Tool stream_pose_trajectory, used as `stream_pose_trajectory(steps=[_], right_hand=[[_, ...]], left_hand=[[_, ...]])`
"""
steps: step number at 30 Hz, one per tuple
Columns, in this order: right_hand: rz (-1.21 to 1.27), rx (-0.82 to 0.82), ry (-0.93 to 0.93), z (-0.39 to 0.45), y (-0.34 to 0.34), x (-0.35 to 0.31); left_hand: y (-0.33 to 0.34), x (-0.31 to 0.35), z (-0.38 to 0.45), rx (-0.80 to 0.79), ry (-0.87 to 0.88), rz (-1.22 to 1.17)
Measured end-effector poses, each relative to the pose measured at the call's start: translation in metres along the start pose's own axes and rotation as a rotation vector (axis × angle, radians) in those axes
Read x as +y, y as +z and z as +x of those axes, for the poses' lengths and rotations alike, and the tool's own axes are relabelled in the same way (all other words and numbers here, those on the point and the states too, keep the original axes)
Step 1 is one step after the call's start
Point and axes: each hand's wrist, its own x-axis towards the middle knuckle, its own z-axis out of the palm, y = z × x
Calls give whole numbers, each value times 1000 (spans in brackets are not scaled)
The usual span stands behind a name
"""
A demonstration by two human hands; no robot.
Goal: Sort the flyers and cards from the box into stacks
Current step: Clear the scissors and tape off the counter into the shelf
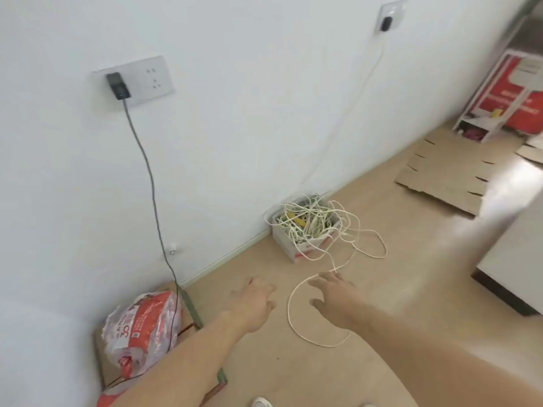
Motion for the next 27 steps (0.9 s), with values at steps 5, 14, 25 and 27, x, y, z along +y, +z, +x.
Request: stream_pose_trajectory(steps=[5, 14, 25, 27], right_hand=[[183, -1, 367, -86, 30, 99], [379, 43, 688, -249, 83, 249], [512, 87, 900, -391, 124, 393], [556, 77, 947, -402, 126, 414]], left_hand=[[33, 118, 47, -163, 277, 167], [104, 363, 59, -244, 673, 492], [179, 592, 36, -369, 917, 747], [187, 622, 42, -378, 954, 795]])
